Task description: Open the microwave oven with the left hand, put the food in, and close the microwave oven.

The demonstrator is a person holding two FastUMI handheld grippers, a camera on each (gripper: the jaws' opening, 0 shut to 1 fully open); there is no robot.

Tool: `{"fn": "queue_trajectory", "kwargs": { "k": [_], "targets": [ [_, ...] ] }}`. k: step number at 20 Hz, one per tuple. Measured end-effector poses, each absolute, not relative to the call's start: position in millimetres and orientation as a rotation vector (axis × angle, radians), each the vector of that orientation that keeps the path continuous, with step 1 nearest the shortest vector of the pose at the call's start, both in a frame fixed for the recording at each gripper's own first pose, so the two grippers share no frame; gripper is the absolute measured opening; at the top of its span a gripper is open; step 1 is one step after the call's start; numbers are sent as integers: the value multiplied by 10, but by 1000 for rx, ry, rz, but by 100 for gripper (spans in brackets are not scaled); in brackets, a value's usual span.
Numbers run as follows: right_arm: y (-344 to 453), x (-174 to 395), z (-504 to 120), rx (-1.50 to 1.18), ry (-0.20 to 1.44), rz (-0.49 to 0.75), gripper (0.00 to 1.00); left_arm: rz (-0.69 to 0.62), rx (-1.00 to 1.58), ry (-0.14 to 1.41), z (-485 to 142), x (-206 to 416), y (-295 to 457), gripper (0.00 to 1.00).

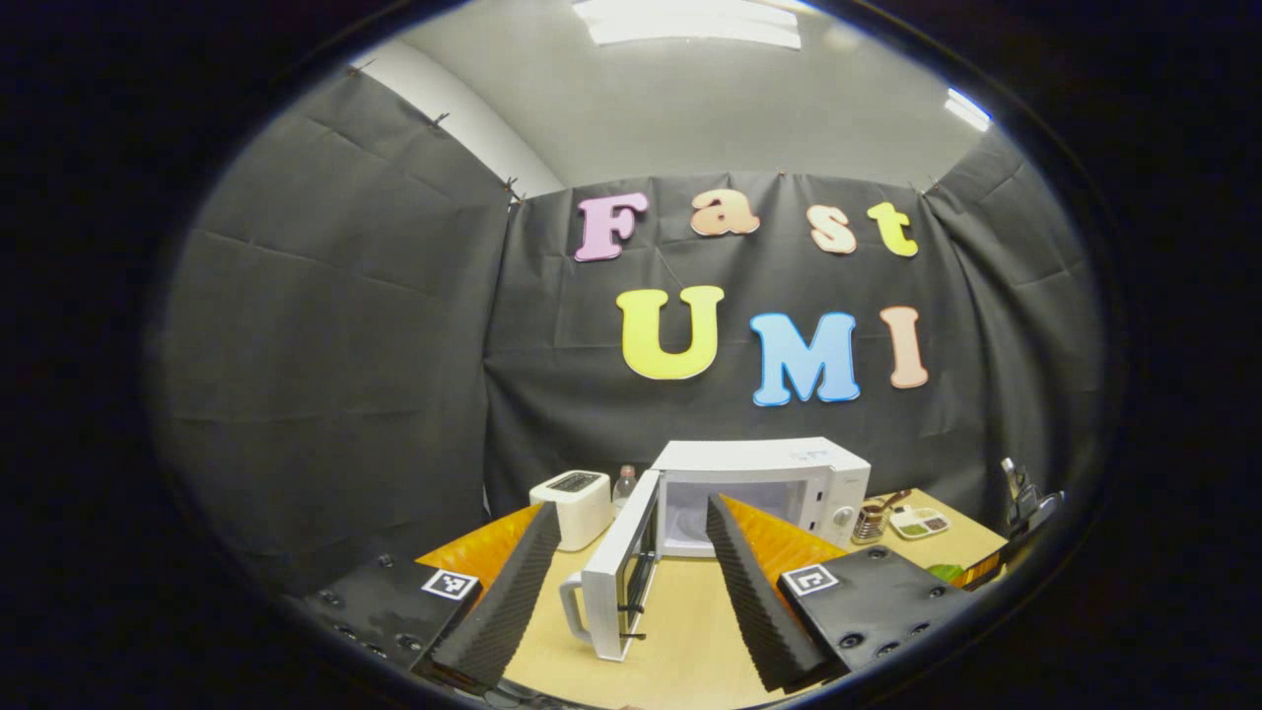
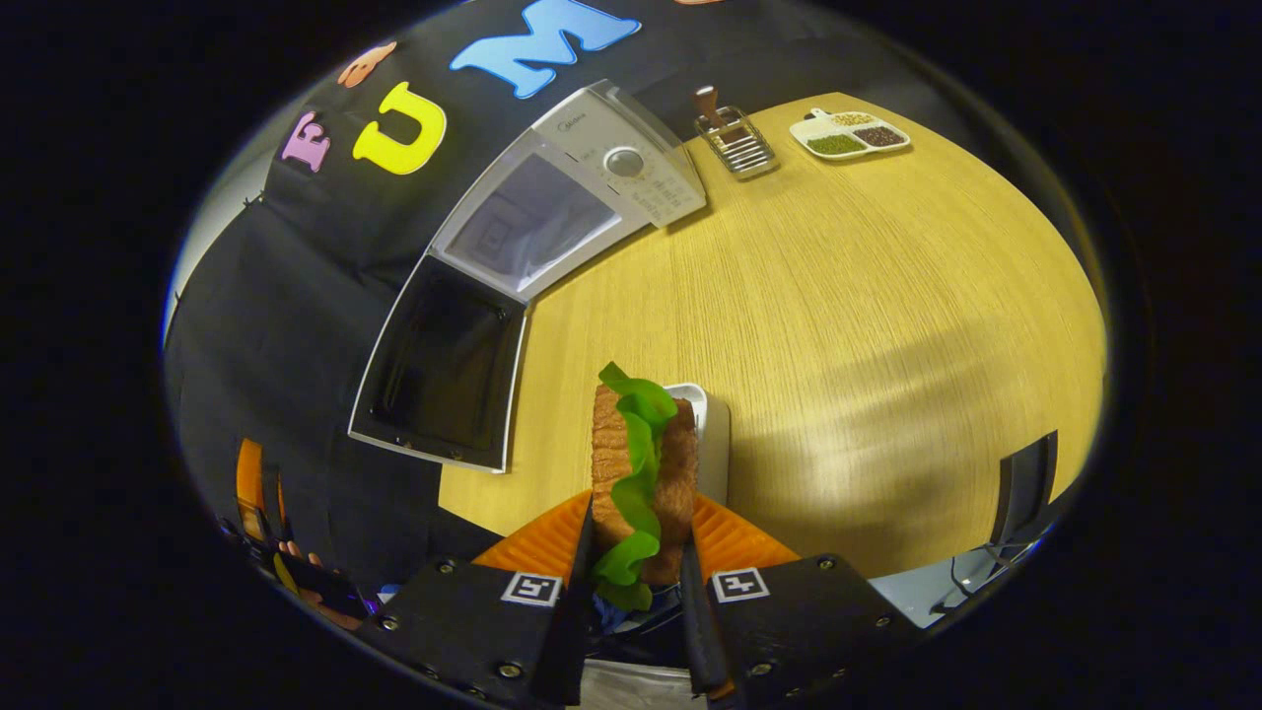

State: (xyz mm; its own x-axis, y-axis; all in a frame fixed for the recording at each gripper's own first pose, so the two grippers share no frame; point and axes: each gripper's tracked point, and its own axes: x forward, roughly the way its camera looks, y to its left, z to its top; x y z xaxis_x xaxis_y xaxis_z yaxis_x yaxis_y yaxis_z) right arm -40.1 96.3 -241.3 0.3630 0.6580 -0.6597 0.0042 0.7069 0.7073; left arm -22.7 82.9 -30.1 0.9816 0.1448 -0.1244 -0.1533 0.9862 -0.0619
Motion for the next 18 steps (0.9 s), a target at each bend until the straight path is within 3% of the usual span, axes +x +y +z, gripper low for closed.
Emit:
{"fn": "queue_trajectory", "kwargs": {
  "k": [5, 18],
  "targets": [
    [1249, 78, -2051, 748, 968, 464, 41, 114, -99, 104, -283, 105, 1036, 96],
    [2456, 1085, -2002, 839, 802, 383, 41, 85, -113, 78, -327, 887, 2037, 96]
  ]
}}
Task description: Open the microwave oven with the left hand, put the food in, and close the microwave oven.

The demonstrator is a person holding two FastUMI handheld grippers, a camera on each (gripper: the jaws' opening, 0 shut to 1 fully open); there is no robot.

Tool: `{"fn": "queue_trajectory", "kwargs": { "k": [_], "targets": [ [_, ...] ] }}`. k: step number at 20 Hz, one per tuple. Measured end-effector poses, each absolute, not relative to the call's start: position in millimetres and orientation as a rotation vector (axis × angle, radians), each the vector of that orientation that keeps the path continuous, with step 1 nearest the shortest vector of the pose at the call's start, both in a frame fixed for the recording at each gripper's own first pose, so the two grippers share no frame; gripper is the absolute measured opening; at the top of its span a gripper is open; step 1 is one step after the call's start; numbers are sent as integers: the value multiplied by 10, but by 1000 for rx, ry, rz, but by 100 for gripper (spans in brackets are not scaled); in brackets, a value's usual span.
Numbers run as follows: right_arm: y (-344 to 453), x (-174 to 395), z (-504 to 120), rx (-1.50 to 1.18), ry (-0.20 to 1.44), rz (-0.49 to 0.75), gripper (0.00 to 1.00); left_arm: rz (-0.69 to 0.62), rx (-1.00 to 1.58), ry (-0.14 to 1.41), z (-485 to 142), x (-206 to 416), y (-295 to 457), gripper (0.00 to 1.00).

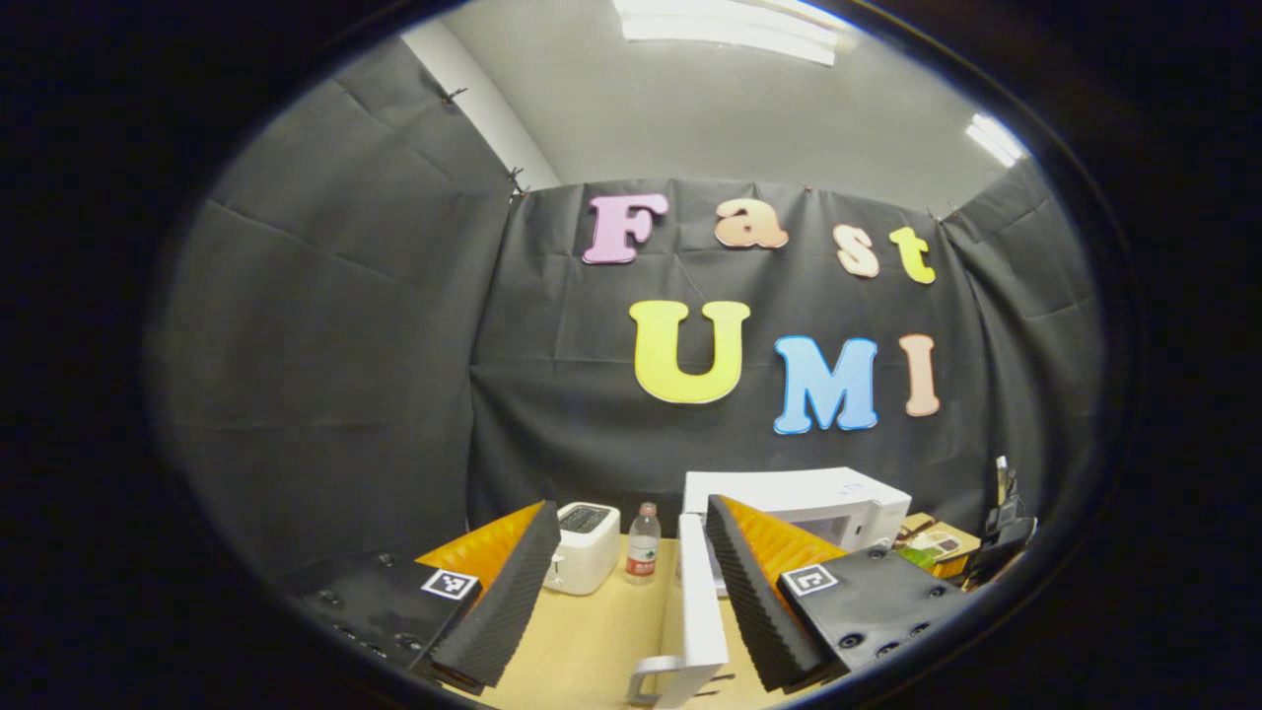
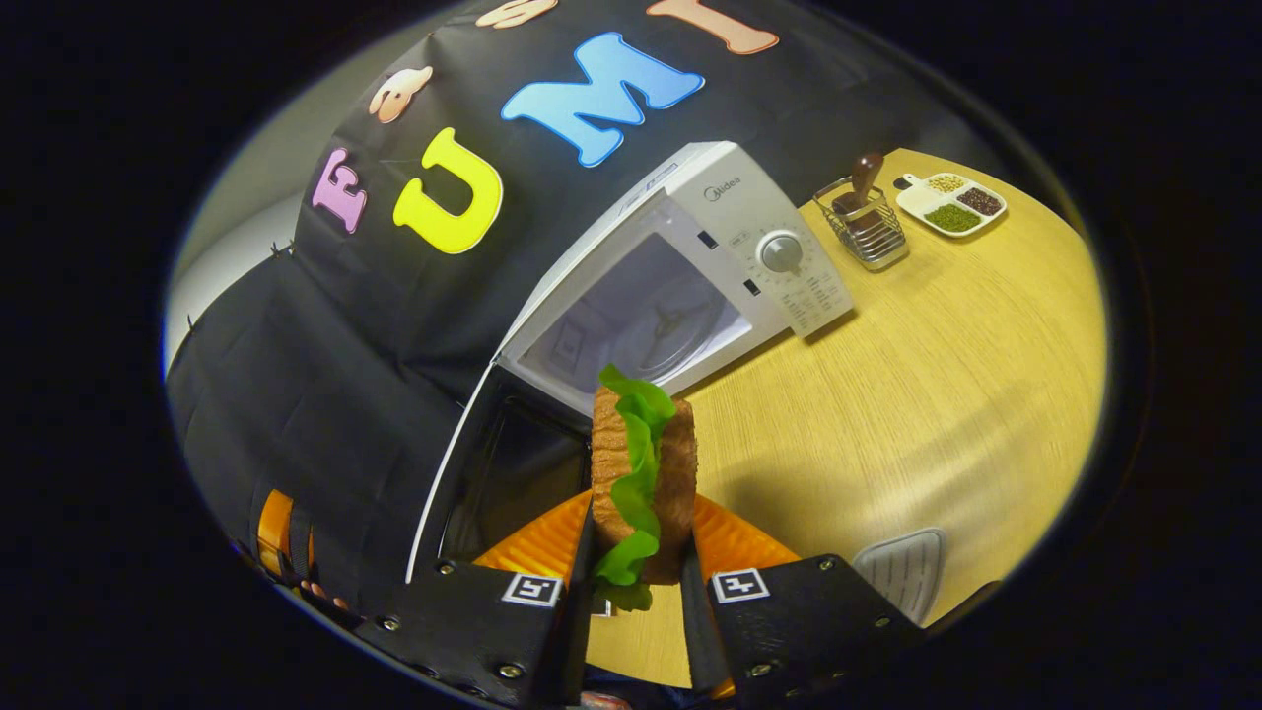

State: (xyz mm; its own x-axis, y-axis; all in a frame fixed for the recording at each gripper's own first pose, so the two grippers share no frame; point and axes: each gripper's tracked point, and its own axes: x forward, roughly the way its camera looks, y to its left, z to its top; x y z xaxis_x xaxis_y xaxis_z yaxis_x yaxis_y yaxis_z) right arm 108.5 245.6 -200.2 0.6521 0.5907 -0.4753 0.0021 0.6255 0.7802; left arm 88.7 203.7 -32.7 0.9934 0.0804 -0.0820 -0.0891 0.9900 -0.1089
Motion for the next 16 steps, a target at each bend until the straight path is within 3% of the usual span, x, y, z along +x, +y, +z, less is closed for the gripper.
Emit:
{"fn": "queue_trajectory", "kwargs": {
  "k": [16],
  "targets": [
    [3295, 2526, -2466, 869, 630, 232, 40, 139, -74, 180, -941, 1310, 3201, 96]
  ]
}}
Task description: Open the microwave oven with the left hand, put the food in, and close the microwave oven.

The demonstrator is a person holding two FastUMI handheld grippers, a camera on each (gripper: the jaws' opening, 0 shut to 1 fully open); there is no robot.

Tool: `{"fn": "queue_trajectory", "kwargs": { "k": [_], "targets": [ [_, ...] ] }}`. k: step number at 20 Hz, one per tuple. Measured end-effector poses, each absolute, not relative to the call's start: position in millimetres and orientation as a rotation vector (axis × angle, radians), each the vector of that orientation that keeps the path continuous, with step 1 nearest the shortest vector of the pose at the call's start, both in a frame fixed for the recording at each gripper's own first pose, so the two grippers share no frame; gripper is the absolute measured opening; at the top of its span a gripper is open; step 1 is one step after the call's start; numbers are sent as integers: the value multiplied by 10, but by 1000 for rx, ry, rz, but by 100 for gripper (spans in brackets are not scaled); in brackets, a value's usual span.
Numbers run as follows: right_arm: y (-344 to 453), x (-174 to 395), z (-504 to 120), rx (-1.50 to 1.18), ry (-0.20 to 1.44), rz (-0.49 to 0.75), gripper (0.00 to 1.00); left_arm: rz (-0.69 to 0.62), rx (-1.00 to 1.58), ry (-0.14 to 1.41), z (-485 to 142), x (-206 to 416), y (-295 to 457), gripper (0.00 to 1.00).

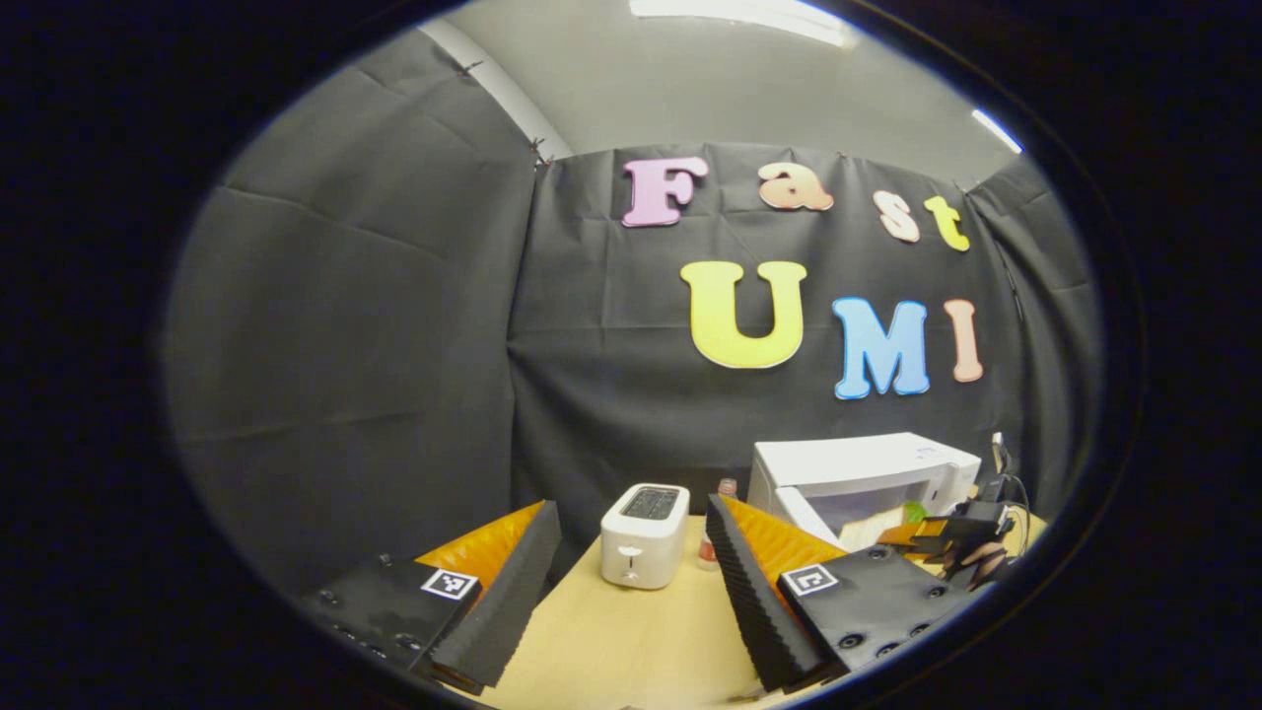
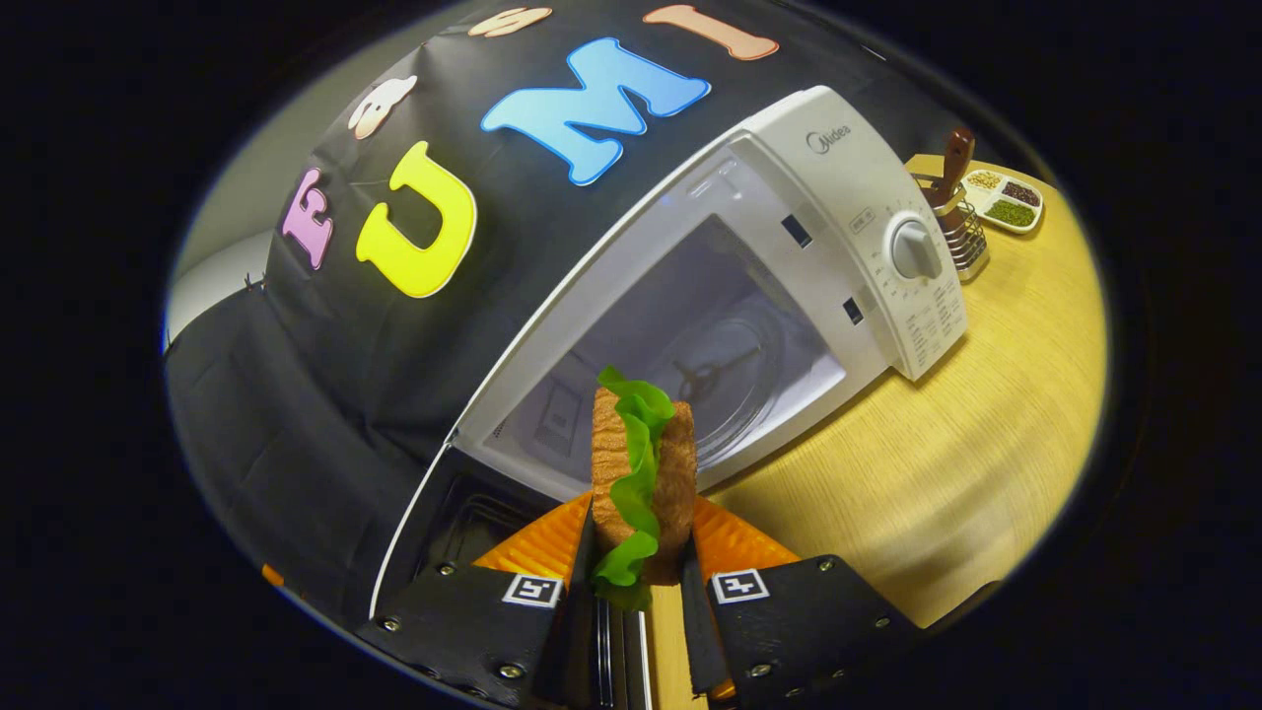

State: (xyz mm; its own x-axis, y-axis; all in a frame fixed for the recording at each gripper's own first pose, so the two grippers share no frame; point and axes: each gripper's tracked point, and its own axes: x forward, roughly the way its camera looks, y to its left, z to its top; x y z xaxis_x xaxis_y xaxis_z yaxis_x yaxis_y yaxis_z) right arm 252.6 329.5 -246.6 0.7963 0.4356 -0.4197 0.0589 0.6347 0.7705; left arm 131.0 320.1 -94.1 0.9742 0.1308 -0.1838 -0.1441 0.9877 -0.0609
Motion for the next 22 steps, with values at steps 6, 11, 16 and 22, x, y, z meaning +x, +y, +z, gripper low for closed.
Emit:
{"fn": "queue_trajectory", "kwargs": {
  "k": [6, 11, 16, 22],
  "targets": [
    [3394, 3003, -2650, 842, 567, 172, 40, 165, -77, 217, -1115, 1300, 3401, 95],
    [3422, 3310, -2808, 880, 541, 132, 40, 170, -43, 242, -1188, 1275, 3501, 96],
    [3465, 3513, -2991, 935, 566, 95, 40, 165, -36, 256, -1229, 1252, 3526, 96],
    [3222, 3523, -3101, 643, 571, 6, 64, 162, -19, 253, -1260, 1258, 3536, 97]
  ]
}}
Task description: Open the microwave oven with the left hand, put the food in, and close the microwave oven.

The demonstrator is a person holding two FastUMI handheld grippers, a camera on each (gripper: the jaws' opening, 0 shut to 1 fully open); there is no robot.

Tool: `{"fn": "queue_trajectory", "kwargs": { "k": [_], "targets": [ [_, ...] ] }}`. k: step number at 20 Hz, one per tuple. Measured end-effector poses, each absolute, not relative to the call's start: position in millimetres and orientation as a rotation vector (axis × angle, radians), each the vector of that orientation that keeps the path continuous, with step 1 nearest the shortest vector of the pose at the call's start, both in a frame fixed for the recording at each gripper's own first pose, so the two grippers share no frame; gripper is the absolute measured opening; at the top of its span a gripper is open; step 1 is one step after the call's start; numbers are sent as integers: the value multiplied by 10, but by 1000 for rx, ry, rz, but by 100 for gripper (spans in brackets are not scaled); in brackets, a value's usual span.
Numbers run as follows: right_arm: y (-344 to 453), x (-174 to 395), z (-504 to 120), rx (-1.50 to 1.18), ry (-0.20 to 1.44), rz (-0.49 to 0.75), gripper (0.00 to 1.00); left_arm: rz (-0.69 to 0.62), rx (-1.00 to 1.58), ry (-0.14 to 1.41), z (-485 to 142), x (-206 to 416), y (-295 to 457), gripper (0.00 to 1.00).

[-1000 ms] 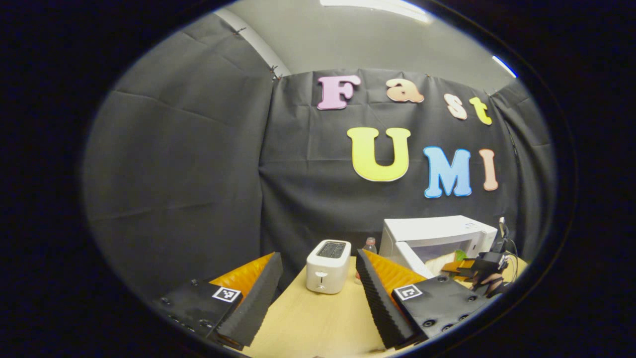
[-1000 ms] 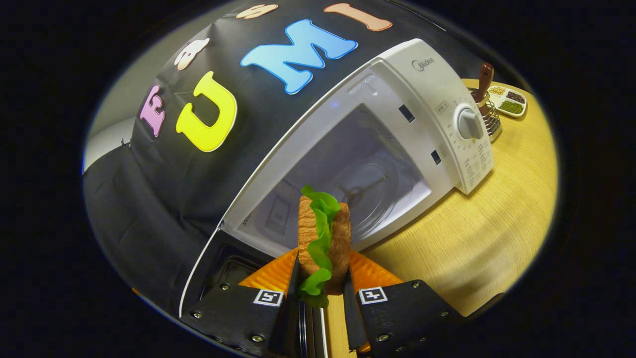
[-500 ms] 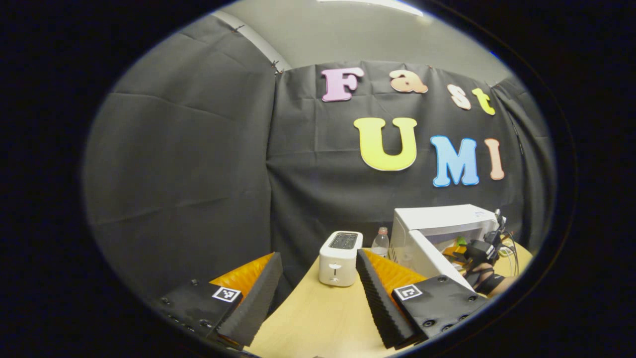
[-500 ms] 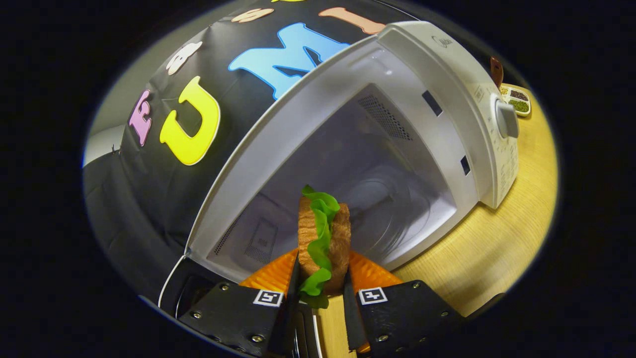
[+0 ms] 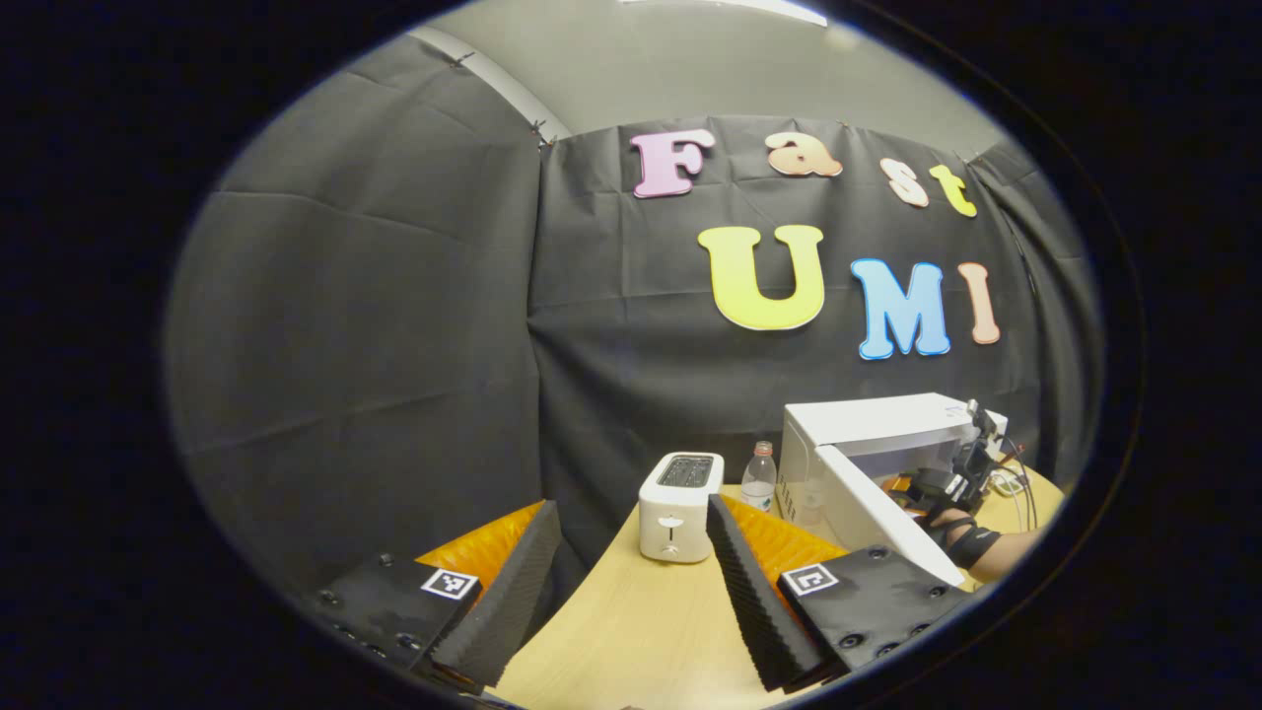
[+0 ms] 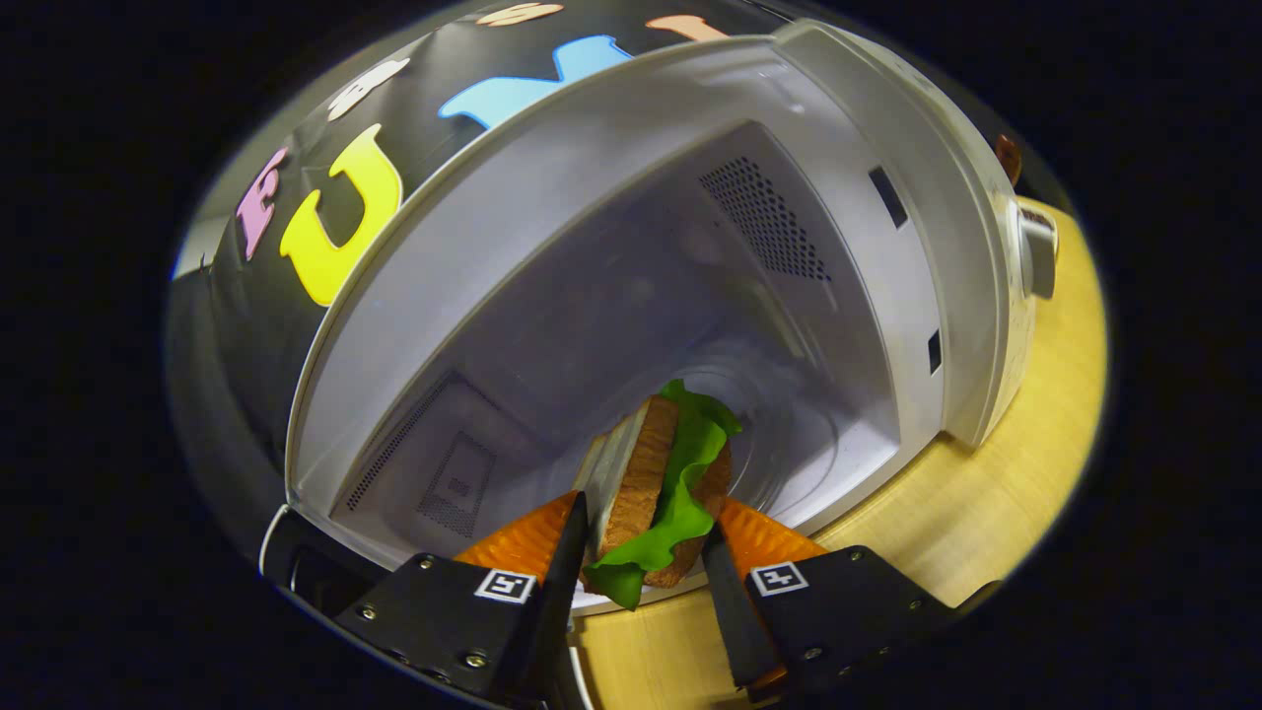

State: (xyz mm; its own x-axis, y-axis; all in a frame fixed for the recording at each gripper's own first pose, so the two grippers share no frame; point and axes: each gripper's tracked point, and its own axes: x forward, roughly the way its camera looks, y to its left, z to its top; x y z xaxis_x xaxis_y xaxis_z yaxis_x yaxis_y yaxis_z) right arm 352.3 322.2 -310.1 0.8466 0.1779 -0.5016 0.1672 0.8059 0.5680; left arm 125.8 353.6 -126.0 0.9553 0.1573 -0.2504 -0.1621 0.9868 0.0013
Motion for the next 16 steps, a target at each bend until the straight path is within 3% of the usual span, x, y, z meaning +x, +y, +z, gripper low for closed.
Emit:
{"fn": "queue_trajectory", "kwargs": {
  "k": [1, 4, 8, 16],
  "targets": [
    [3175, 3504, -3135, 577, 578, -9, 83, 162, -26, 255, -1266, 1262, 3528, 97],
    [2985, 3418, -3237, 426, 600, -66, 98, 156, -38, 257, -1306, 1311, 3480, 97],
    [2747, 3296, -3160, 318, 596, -96, 98, 132, -39, 260, -1390, 1338, 3345, 95],
    [2447, 2704, -2362, 233, 467, 22, 98, 100, -61, 269, -1622, 1170, 3002, 97]
  ]
}}
